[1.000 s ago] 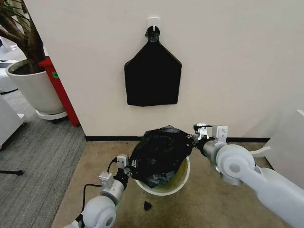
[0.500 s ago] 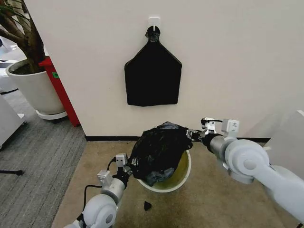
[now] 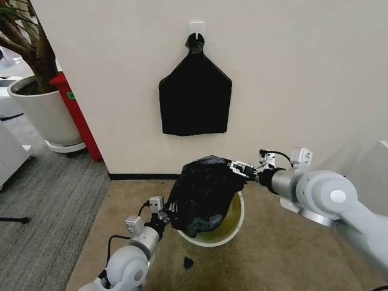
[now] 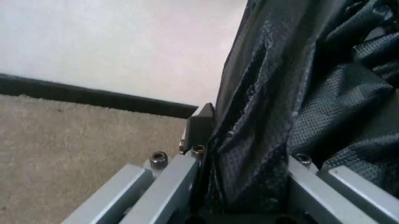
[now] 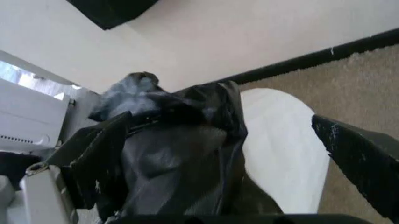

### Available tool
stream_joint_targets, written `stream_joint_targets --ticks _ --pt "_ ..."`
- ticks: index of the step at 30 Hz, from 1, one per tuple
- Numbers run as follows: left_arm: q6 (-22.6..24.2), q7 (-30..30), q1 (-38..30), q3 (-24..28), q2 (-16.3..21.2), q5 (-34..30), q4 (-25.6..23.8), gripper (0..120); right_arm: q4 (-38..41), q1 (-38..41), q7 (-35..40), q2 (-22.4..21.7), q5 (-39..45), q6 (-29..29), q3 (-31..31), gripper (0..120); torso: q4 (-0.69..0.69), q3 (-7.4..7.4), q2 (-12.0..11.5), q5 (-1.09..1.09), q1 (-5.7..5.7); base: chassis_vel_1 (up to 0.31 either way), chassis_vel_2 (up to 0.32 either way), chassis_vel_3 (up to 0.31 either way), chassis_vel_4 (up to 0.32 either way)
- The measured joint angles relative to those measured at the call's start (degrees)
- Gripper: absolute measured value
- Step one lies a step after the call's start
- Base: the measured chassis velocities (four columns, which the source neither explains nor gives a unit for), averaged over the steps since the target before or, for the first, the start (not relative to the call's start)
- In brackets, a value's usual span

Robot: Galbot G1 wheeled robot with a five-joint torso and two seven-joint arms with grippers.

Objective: Place the garbage bag over the trash bin.

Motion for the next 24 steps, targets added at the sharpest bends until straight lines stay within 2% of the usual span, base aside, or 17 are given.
stream_joint_targets --ticks 4,10,13,18,24 --pt "0.35 -2.75 -1.28 0.06 -0.45 -1.53 0.57 1 4.31 -2.03 0.38 -0.63 -3.99 0.93 1.55 100 0.0 0.0 0.0 0.0 0.0 0.0 0.0 0.0 0.0" --pt "0.71 -5.33 -4.39 0.68 -0.6 -3.46 1.22 1 12.25 -5.51 0.99 -1.37 -4.35 4.72 4.61 100 -0.01 0.0 0.0 -0.02 0.0 0.0 0.0 0.0 0.0" --pt "1.01 -6.08 -6.49 1.13 -0.71 -4.28 1.39 1 13.96 -6.38 1.45 -0.63 -4.87 6.36 3.37 100 -0.01 -0.01 0.0 -0.01 0.0 0.0 0.0 0.0 0.0" --pt "1.46 -6.97 -13.72 2.58 -1.01 -5.5 2.73 1 14.64 -8.82 2.91 3.89 -5.6 8.19 -1.19 100 -0.01 0.0 0.0 0.02 0.0 0.0 0.0 0.0 0.0" --pt "1.68 -7.22 -17.44 3.67 -0.52 -6.28 3.0 1 14.26 -9.01 3.39 5.61 -5.86 8.79 -2.22 100 -0.01 0.0 0.0 0.0 0.0 0.0 0.0 0.0 0.0"
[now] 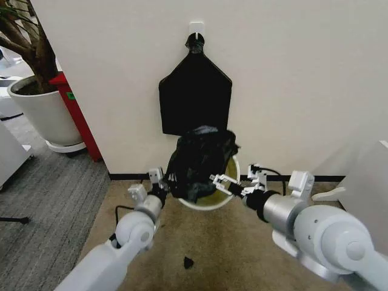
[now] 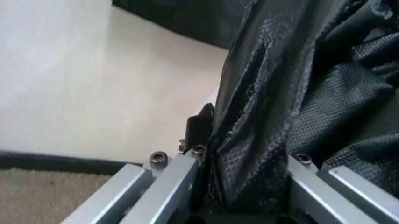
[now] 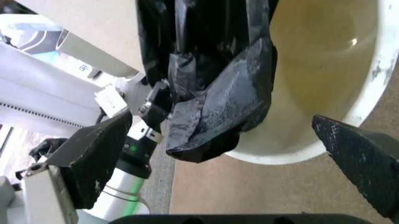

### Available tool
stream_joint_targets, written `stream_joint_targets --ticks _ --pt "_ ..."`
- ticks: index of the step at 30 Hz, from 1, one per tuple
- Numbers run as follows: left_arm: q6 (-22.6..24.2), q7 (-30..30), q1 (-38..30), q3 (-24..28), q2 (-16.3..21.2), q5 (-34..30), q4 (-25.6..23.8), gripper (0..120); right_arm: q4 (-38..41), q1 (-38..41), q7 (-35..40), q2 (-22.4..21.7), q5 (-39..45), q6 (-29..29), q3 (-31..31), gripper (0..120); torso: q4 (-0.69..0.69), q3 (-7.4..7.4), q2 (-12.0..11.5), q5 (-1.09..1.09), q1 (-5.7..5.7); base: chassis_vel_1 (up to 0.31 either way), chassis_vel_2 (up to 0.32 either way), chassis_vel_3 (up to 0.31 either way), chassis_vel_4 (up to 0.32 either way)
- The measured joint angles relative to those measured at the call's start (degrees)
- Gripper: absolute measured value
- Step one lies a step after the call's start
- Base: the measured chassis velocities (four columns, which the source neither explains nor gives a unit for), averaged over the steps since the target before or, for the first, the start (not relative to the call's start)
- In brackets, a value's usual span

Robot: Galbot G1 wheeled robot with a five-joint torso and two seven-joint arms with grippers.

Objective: Place the garbage bag over the trash bin.

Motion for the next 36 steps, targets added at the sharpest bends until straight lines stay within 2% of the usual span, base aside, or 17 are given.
stream_joint_targets --ticks 10,19,29,33,36 --pt "0.02 -0.01 -1.11 1.15 -0.13 0.01 -0.05 1 -1.28 0.35 -0.3 1.11 -0.96 0.16 -0.7 100 0.01 0.0 0.0 -0.01 0.0 0.0 0.0 0.0 0.0" --pt "0.07 0.06 -1.48 1.51 -0.48 0.41 -0.53 1 -2.73 1.14 2.19 4.81 2.83 3.58 -0.9 100 0.01 0.0 0.0 0.0 0.0 0.0 0.0 0.0 0.0" --pt "0.14 0.23 -0.8 1.51 0.17 0.61 -1.75 1 -4.56 1.38 2.11 7.0 1.1 4.01 -1.89 100 0.01 0.0 0.0 0.0 0.0 0.0 0.0 0.0 0.0" --pt "0.14 0.27 -0.73 1.49 0.18 0.69 -1.83 1 -4.56 1.28 1.65 7.02 0.81 4.01 -2.13 91 0.01 0.0 0.0 0.0 0.0 0.0 0.0 0.0 0.0" --pt "0.14 0.29 -0.69 1.48 0.13 0.75 -1.91 1 -4.55 1.18 1.15 7.01 0.54 3.97 -2.26 79 0.01 0.0 0.0 0.0 0.0 0.0 0.0 0.0 0.0"
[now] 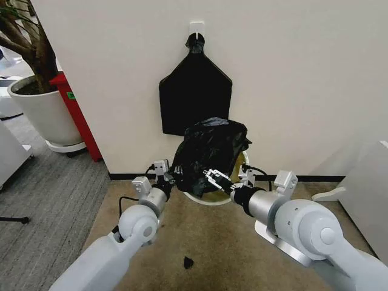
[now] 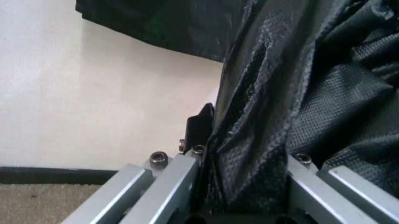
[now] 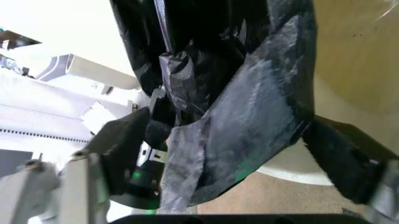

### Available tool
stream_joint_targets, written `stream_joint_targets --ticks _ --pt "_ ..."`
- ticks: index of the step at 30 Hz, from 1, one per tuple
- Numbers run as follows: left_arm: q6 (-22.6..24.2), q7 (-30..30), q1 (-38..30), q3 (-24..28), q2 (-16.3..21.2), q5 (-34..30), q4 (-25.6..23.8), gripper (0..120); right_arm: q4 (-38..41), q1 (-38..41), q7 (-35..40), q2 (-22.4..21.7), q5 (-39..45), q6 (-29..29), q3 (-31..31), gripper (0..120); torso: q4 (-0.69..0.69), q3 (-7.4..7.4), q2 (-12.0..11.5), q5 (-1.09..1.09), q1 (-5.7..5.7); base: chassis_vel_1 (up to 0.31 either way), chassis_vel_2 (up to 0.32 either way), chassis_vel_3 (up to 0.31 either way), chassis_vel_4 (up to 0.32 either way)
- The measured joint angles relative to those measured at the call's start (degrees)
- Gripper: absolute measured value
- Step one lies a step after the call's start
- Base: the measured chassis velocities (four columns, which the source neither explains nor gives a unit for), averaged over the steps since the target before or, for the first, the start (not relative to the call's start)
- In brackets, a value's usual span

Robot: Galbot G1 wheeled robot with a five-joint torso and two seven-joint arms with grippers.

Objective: Place the garbage bag over the trash bin.

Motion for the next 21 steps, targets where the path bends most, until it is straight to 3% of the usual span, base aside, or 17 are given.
stream_joint_targets --ticks 2,7,10,12,15,17,21 --pt "0.0 0.01 0.07 0.0 -0.02 0.04 -0.04 1 0.05 0.0 -0.14 0.0 -0.12 -0.05 -0.1 69 0.0 0.0 0.0 0.0 0.0 0.0 0.0 0.0 0.0" --pt "0.0 0.02 0.28 -0.06 0.19 0.06 -0.25 1 0.23 -0.08 -0.48 -0.08 -0.23 -0.21 -0.26 56 0.0 0.0 0.0 0.0 0.0 0.0 0.0 0.0 0.0" --pt "0.0 0.02 0.47 -0.17 0.51 0.04 -0.38 1 0.29 -0.2 -0.78 -0.11 -0.57 -0.35 -0.5 39 0.0 0.0 0.0 0.0 0.0 0.0 0.0 0.0 0.0" --pt "0.0 0.02 0.48 -0.18 0.54 0.04 -0.38 1 0.29 -0.2 -0.83 -0.1 -0.64 -0.37 -0.56 37 0.0 0.0 0.0 0.0 0.0 0.0 0.0 0.0 0.0" --pt "0.0 0.02 0.48 -0.2 0.64 0.01 -0.38 1 0.3 -0.24 -1.15 -0.06 -1.0 -0.5 -0.78 27 0.0 0.0 0.0 0.0 0.0 0.0 0.0 0.0 0.0" --pt "0.0 0.02 0.44 -0.2 0.69 -0.04 -0.38 1 0.39 -0.34 -1.45 -0.09 -1.05 -0.86 -0.8 15 0.0 0.0 0.0 0.0 0.0 0.0 0.0 0.0 0.0" --pt "0.0 0.02 0.28 -0.21 0.7 -0.12 -0.37 1 0.67 -0.6 -1.7 -0.52 -1.05 -1.23 -0.79 3 0.0 0.0 0.0 0.0 0.0 0.0 0.0 0.0 0.0"
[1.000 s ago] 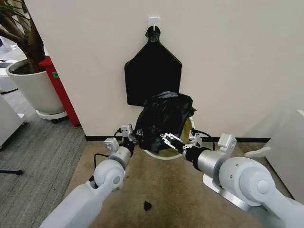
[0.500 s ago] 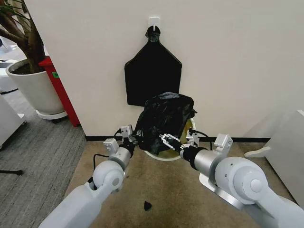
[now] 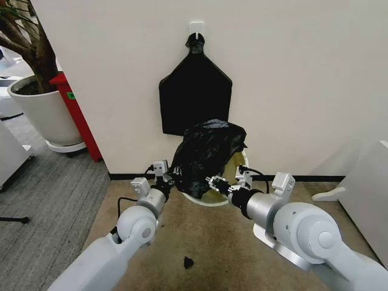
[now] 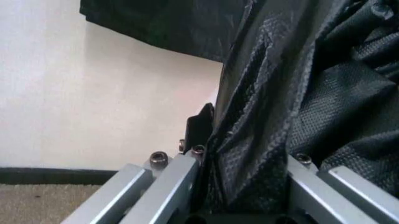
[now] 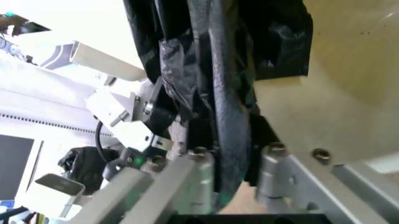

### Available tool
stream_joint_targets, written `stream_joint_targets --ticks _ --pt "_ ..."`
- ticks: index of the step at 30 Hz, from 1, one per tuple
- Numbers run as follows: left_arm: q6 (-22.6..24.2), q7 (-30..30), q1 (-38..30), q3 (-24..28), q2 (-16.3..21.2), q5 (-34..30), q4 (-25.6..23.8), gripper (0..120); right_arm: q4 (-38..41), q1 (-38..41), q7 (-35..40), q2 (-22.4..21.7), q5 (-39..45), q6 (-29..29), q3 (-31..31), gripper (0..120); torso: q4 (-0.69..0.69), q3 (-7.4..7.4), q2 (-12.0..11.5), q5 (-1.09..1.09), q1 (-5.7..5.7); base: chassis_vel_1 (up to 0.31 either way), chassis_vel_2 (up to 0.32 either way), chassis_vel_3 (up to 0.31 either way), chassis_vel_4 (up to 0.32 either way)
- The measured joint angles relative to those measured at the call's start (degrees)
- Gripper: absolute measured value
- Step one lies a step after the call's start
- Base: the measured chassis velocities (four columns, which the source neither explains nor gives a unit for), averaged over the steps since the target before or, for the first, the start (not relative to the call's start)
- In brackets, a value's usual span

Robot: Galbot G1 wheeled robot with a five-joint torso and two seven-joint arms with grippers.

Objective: Place the garbage bag over the trash bin.

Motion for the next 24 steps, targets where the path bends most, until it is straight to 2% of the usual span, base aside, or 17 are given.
stream_joint_targets --ticks 5,9,16,24 --pt "0.0 -0.37 -0.35 -0.03 -0.37 -0.4 0.35 1 1.17 -1.08 -0.07 -1.18 0.0 -0.41 0.22 0 0.0 0.0 0.0 0.0 0.0 0.0 0.0 0.0 0.0" --pt "0.18 -2.05 -0.75 -0.66 -1.03 -3.17 0.3 1 3.04 -3.34 0.81 -3.06 0.0 -1.42 0.66 0 -0.01 0.0 0.0 0.0 0.0 0.0 0.0 0.0 0.0" --pt "0.87 -2.84 -0.53 -2.96 -1.0 -6.21 -0.43 1 2.85 -6.82 1.86 -3.65 -2.04 -2.59 1.28 0 0.0 0.0 0.0 0.0 0.0 0.0 0.0 0.0 0.0" --pt "1.2 -3.24 0.91 -4.68 0.64 -8.36 -2.17 1 -0.52 -11.41 -0.42 -2.79 -12.5 -4.62 1.48 0 0.0 0.0 0.0 0.0 0.0 0.0 0.0 0.0 0.0"
